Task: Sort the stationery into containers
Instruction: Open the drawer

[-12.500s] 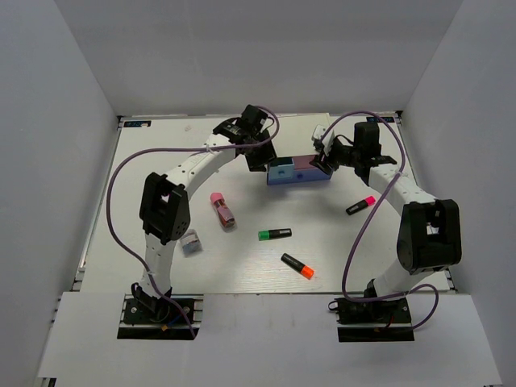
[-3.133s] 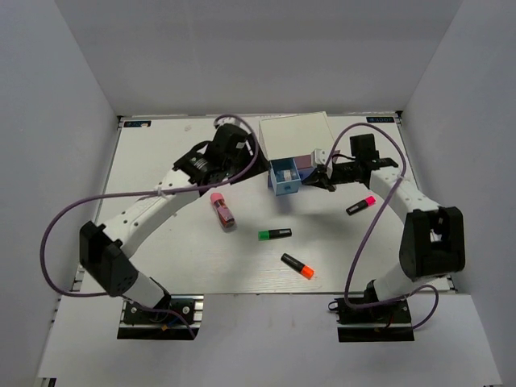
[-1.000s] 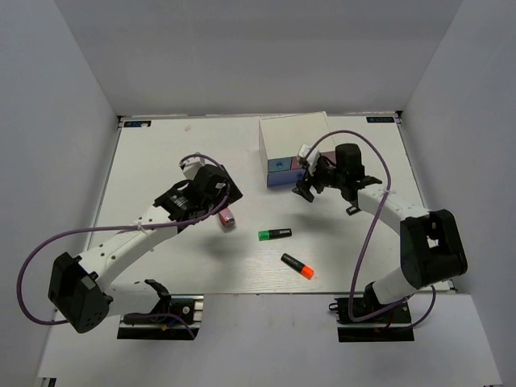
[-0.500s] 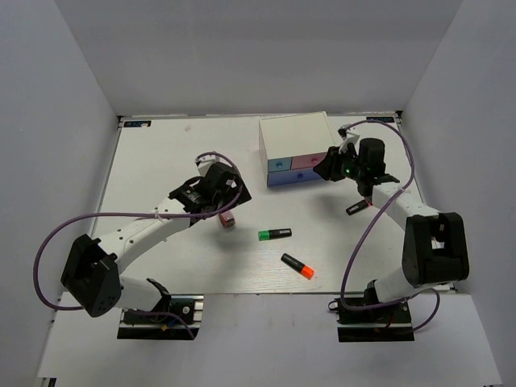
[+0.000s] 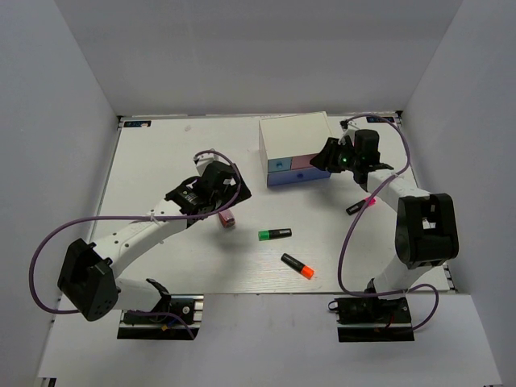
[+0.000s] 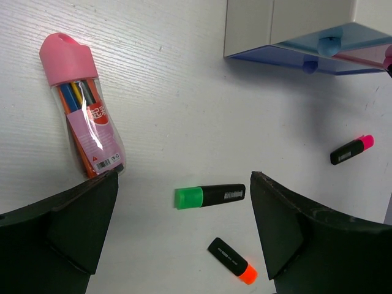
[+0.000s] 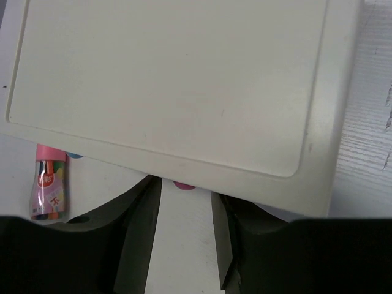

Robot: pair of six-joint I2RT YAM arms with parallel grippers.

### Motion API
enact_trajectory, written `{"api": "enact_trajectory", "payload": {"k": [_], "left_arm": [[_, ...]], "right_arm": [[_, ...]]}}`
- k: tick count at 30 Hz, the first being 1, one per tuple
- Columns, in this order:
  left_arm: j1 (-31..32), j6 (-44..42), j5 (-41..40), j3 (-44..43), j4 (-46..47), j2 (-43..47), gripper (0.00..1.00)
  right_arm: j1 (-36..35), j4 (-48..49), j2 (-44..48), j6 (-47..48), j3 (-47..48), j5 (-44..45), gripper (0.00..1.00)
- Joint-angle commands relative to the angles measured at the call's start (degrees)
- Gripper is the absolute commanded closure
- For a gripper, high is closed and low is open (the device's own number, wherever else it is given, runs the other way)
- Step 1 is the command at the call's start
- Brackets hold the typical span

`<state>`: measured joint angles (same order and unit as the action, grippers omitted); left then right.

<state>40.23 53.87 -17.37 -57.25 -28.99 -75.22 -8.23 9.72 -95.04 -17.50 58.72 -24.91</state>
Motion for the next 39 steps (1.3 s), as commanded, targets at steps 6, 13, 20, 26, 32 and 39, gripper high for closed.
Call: {"api": "enact_trajectory", "payload": {"k": [6, 13, 20, 26, 32, 39], "left_arm": [[-0.2, -0.2, -0.4, -0.5, 0.8, 2.4, 0.01], [-0.2, -0.2, 1.5, -0.5, 2.4, 1.8, 0.01], [-0.2, -3.1, 5.9, -2.6, 8.4, -2.5, 0.01], [-0.2, -5.7, 8.4, -6.1, 10.2, -7.0, 0.01], [-0.2, -8.4, 12.4, -6.6, 13.3, -9.1, 0.01], [1.0, -24.4, 23.6, -9.7, 13.8, -11.2, 0.14]], "right_arm": [[0.2, 3.2, -1.1, -4.9, 1.5, 2.0, 0.62], [0.3, 5.4, 0.9, -4.0, -1.8, -0.1, 0.81], [0.4, 3.7, 7.2, -1.4, -12.6, -2.2, 0.82], [0.4, 1.7, 14.8, -2.1, -20.9, -3.6, 0.82], [0.2, 3.3, 17.3, -2.1, -23.0, -3.1, 0.35], [0.4, 2.6, 16.1, 1.8, -21.0, -7.5, 0.31]]}}
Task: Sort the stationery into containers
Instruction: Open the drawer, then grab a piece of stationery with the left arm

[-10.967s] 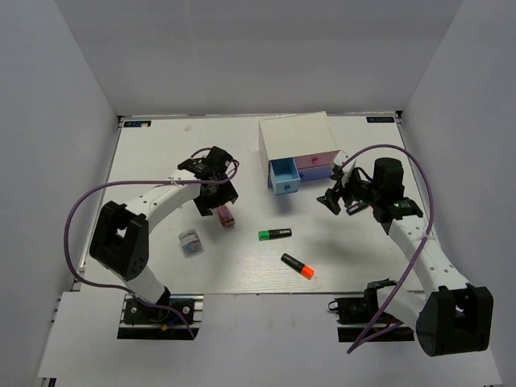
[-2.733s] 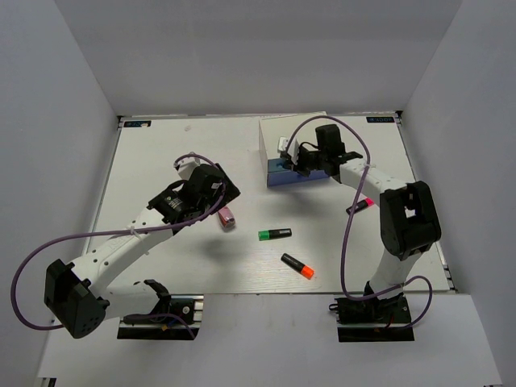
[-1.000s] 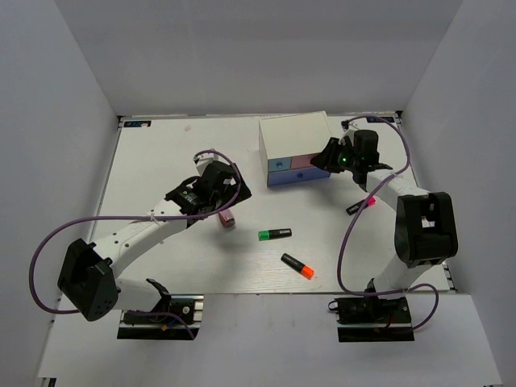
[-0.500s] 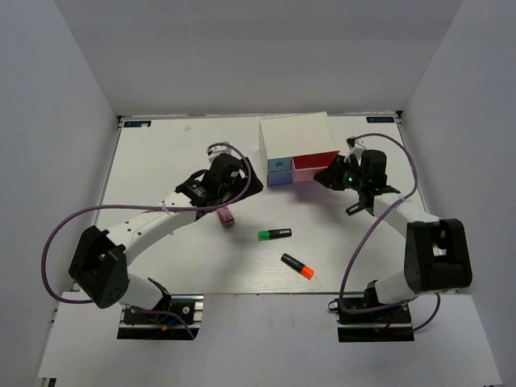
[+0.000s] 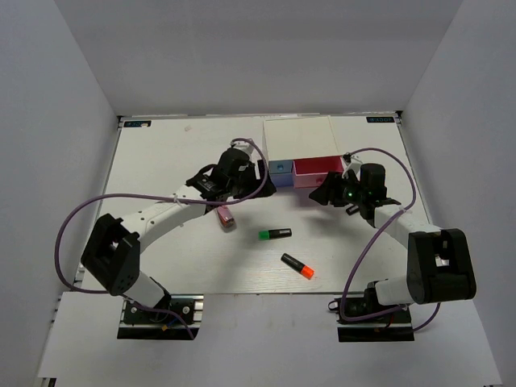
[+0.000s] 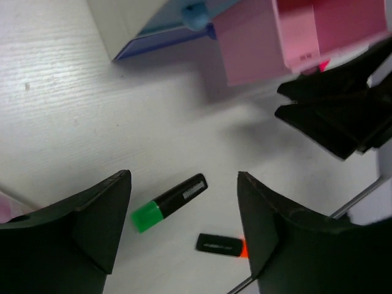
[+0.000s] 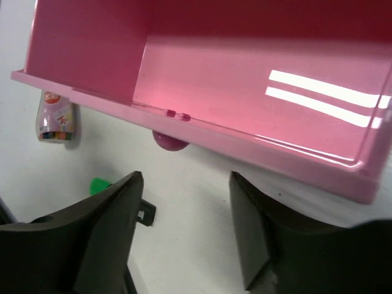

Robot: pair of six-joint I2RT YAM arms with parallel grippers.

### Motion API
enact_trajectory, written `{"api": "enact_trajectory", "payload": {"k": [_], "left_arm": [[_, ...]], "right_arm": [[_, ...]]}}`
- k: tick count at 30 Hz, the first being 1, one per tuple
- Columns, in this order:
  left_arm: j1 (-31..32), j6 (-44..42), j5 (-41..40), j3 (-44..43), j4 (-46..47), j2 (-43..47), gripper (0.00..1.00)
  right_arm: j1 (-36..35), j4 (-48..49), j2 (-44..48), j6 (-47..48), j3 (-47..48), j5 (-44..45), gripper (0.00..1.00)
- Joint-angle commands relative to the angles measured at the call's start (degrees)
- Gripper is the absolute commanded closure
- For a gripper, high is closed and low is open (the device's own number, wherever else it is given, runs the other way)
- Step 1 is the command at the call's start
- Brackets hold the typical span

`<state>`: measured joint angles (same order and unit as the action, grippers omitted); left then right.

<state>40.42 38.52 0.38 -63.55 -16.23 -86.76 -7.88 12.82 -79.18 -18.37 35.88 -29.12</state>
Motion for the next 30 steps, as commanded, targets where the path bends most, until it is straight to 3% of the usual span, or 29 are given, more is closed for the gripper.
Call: {"api": "enact_trajectory", "payload": {"k": [1, 3, 6, 7, 9, 12, 14, 17, 18, 23, 30], "left_arm": [[0.8, -11.0, 6.8, -3.4, 0.4, -0.8, 0.23], [0.8, -15.4, 9.5, -4.6, -1.9, -1.6, 0.41], [1.3, -20.7, 12.0, -4.7, -3.1, -2.9, 0.55], [1.3, -21.8, 13.2, -4.7, -3.7, -2.9, 0.64], [1.8, -25.3, 13.8, -4.7, -3.7, -4.2, 0.67], [3.2, -29.9, 15.9, -5.9, -4.9, -6.7, 0.67], [4.2, -32.2, 17.2, -6.6, -6.6, -8.4, 0.61], [6.4, -36.0, 17.8, -9.1, -9.3, -12.5, 0.55], [7.6, -37.3, 17.8, -9.1, -10.0, -13.3, 0.53], [10.5, -39.6, 13.3, -9.8, -11.3, -15.4, 0.37], [14.2, -42.4, 1.1, -10.5, -13.9, -18.7, 0.34]], "right_arm": [[0.1, -0.6, 0.5, 4.7, 1.7, -3.8, 0.38], [0.2, -0.8, 1.3, 9.4, 1.4, -7.6, 0.46], [0.6, -2.5, 2.9, 16.5, 1.2, -16.2, 0.96], [0.7, -3.7, 3.3, 21.4, 1.6, -18.1, 1.0], [1.4, -8.8, 3.8, 28.1, 2.5, -25.1, 1.0], [1.9, -12.1, 5.3, 33.3, 2.6, -26.6, 1.0], [2.3, -12.2, 5.8, 34.4, 2.4, -26.3, 1.0], [3.0, -12.7, 6.6, 35.4, 2.4, -25.5, 0.79], [3.4, -12.7, 6.7, 35.4, 2.4, -25.2, 0.77], [5.2, -12.4, 6.4, 35.6, 3.7, -23.0, 0.74], [10.1, -11.4, 5.6, 35.2, 6.2, -22.2, 0.73]]}}
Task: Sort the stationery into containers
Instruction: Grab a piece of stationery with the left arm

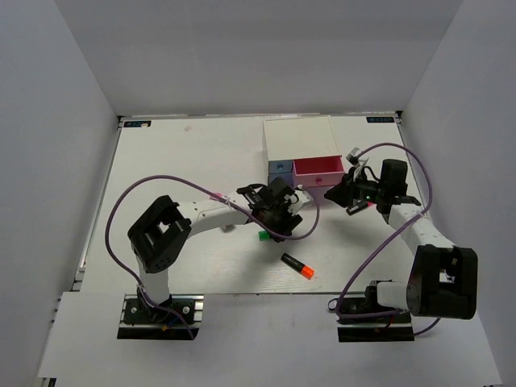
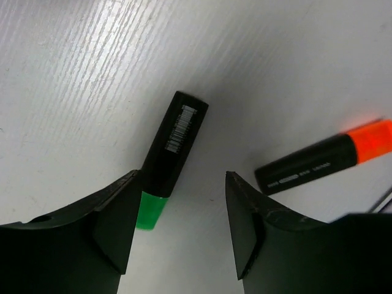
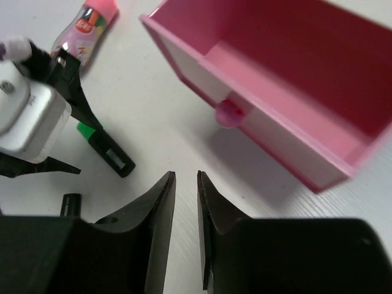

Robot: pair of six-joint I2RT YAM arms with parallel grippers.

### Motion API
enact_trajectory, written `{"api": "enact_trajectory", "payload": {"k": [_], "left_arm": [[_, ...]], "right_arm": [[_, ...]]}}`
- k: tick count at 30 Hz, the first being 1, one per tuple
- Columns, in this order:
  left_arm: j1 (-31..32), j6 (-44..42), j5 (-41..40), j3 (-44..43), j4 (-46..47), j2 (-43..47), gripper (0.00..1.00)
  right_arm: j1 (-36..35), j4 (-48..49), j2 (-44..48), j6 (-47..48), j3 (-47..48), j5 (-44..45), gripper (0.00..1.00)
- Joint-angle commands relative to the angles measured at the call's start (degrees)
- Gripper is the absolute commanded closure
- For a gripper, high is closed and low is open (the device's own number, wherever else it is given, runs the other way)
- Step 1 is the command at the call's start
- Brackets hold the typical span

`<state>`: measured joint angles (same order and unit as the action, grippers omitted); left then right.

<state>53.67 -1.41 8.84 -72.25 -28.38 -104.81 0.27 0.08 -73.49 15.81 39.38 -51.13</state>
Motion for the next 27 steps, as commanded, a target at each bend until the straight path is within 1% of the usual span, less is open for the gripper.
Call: {"api": "enact_trajectory", "payload": {"k": [1, 3, 5, 8, 9, 10, 12, 13, 15, 16, 18, 19, 20, 21, 25, 27], "left_arm": [[1.0, -2.5, -8.0, -1.8, -1.8, -1.4, 0.33], [1.6, -2.5, -9.8, -1.8, -1.8, -2.2, 0.33], [1.6, -3.0, -9.8, -2.5, -1.8, -3.3, 0.33], [1.6, -3.0, -10.5, -3.1, -2.3, -5.0, 0.38], [1.6, -3.0, -10.5, -2.6, -2.3, -5.0, 0.4], [1.6, -3.0, -10.5, -2.5, -2.3, -5.0, 0.45], [1.6, -3.0, -10.5, -2.0, -1.8, -5.0, 0.5], [1.6, -2.5, -9.9, -1.5, -1.8, -5.0, 0.58], [2.1, -2.5, -9.9, -1.5, -1.8, -5.0, 0.66], [2.1, -1.8, -9.9, -1.5, -1.8, -5.0, 0.7], [2.1, -1.3, -9.4, -1.5, -1.2, -2.4, 0.71], [2.1, -1.3, -9.4, -1.5, -0.5, -1.2, 0.71], [2.1, -1.3, -8.8, -1.5, 0.2, 0.2, 0.75], [2.1, -0.7, -8.8, -1.5, 0.9, 3.2, 0.78], [1.6, -0.7, -9.7, -3.0, 5.3, 8.6, 0.83], [0.6, -0.7, -9.7, -5.7, 6.1, 8.6, 0.9]], "right_arm": [[2.4, 1.3, -0.2, 1.1, 3.1, -0.5, 0.73], [3.5, 1.2, -0.3, 0.7, 3.2, -1.2, 0.73], [4.4, 0.9, -0.2, 0.4, 3.2, -2.1, 0.73], [5.6, 0.9, -0.2, 0.3, 3.1, -2.6, 0.73], [5.7, 1.0, -0.1, 0.2, 2.9, -2.7, 0.73], [6.0, 1.1, -0.1, 0.1, 2.8, -2.9, 0.73], [6.5, 1.6, 0.1, 0.0, 2.7, -3.2, 0.73], [7.2, 1.7, 0.1, 0.0, 2.9, -3.4, 0.73], [7.6, 1.7, -0.1, 0.0, 2.9, -3.6, 0.73], [7.7, 1.6, 0.0, 0.4, 3.0, -3.6, 0.69], [8.3, 1.3, 0.1, 0.9, 3.1, -2.8, 0.44], [8.5, 1.2, 0.4, 1.1, 3.2, -1.1, 0.3], [8.5, 1.2, 0.5, 1.0, 3.3, 0.8, 0.1], [9.4, 2.1, 0.7, 1.0, 3.3, 1.4, 0.1], [11.3, 2.2, -0.2, 2.2, 4.1, 3.2, 0.1], [12.2, 1.8, -0.8, 2.1, 5.8, 3.8, 0.1]]}}
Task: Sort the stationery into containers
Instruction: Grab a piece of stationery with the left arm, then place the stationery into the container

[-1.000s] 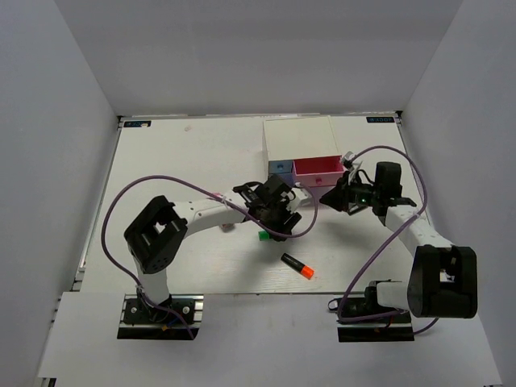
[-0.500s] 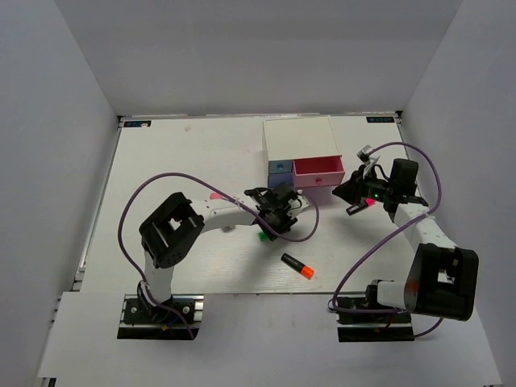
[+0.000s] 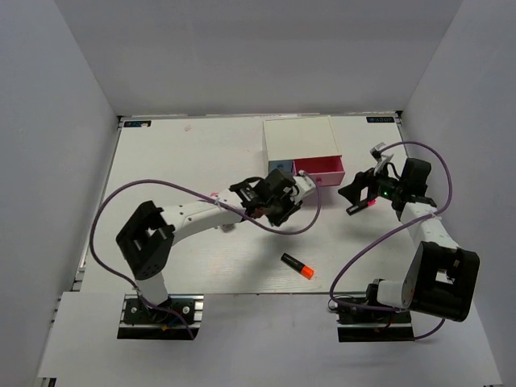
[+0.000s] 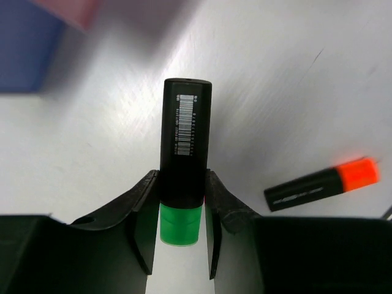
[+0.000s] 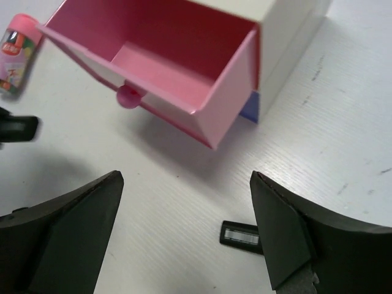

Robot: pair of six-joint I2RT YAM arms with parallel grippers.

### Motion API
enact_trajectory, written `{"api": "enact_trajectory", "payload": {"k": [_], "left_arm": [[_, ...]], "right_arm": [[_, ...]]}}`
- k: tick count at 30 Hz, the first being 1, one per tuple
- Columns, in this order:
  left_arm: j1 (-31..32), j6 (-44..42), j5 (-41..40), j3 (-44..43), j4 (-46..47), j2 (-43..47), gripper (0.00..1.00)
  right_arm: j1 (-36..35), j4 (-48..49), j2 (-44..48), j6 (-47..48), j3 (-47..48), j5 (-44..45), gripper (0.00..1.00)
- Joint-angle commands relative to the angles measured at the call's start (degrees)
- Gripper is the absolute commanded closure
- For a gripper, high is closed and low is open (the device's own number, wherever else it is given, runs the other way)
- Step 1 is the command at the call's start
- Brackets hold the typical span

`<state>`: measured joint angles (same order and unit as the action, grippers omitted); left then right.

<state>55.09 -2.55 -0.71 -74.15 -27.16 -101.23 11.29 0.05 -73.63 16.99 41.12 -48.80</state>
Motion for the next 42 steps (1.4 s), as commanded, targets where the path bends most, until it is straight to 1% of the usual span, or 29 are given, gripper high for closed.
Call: {"api": "enact_trajectory", "payload": {"k": [1, 5, 6, 9, 10, 11, 12, 14, 15, 16, 17, 18, 20, 21, 24, 31, 34, 37, 38, 42], "left_arm": [[-0.9, -0.3, -0.9, -4.9, 4.8, 5.5, 0.92], [-0.9, -4.0, -1.8, -11.3, 4.8, 5.0, 0.93], [-0.9, -4.7, -1.3, -12.2, 4.8, 4.3, 0.96], [-0.9, -8.1, 0.0, -15.0, 7.3, 3.7, 0.96], [-0.9, -10.8, 0.5, -15.8, 8.2, 3.0, 0.96], [-1.4, -12.8, 1.8, -16.3, 8.9, 3.0, 0.96], [-1.4, -15.2, 5.0, -17.2, 8.9, 1.8, 0.94], [-2.0, -18.8, 5.0, -23.6, 7.6, -2.9, 0.92], [-2.7, -19.9, 7.6, -28.7, 4.8, -4.8, 0.92], [-3.4, -20.7, 8.7, -29.3, 5.6, -5.9, 0.88], [-3.4, -21.3, 10.4, -29.3, 7.2, -7.0, 0.87], [-4.2, -22.3, 11.9, -31.1, 8.0, -8.0, 0.86], [-4.8, -23.8, 12.5, -31.9, 8.0, -9.9, 0.86], [-4.8, -23.8, 13.1, -31.9, 9.9, -10.5, 0.86], [-5.3, -24.9, 13.1, -31.4, 11.2, -12.0, 0.86], [-6.5, -25.6, 11.9, -30.2, 14.5, -14.0, 0.83], [-6.5, -25.6, 11.9, -30.8, 14.5, -15.2, 0.78], [-6.5, -25.6, 11.9, -29.4, 14.5, -14.7, 0.67], [-6.5, -25.6, 11.9, -29.4, 14.5, -14.7, 0.66], [-6.5, -25.6, 11.3, -27.6, 15.0, -13.5, 0.58]], "right_arm": [[2.0, 1.2, -1.2, 1.0, 4.5, 1.1, 0.1], [3.5, 0.0, -2.0, 1.4, 5.4, -0.5, 0.23], [3.7, 0.0, -1.9, 1.9, 5.2, -1.0, 0.27], [5.0, 0.0, -2.0, 2.3, 5.3, -2.3, 0.28], [5.1, 0.0, -2.0, 2.3, 5.2, -2.4, 0.28], [5.6, 0.0, -1.9, 2.3, 4.9, -3.1, 0.28], [5.6, -1.6, -2.0, 3.0, 4.9, -3.4, 0.3], [5.8, -2.2, -1.6, 3.7, 4.5, -3.8, 0.3], [5.8, -2.3, -1.6, 3.8, 4.4, -3.8, 0.3], [5.7, -2.7, -1.5, 4.5, 4.3, -3.8, 0.3], [6.0, -3.1, -1.4, 4.9, 4.2, -3.8, 0.3], [6.1, -3.4, -1.4, 5.5, 4.2, -3.8, 0.3], [6.3, -3.8, -1.0, 5.9, 4.1, -3.8, 0.3], [6.3, -3.8, -0.9, 6.4, 4.1, -3.7, 0.28], [6.7, -4.2, -0.4, 7.0, 4.0, -3.6, 0.27], [7.5, -3.7, -0.1, 6.8, 3.1, -4.5, 0.27], [7.5, -3.5, 0.0, 6.8, 3.0, -4.4, 0.27], [7.6, -3.4, 0.1, 6.9, 2.9, -3.8, 0.18], [7.6, -3.4, 0.1, 7.7, 3.0, -3.8, 0.1], [7.7, -2.6, -0.2, 10.2, 3.2, -3.4, 0.1]]}}
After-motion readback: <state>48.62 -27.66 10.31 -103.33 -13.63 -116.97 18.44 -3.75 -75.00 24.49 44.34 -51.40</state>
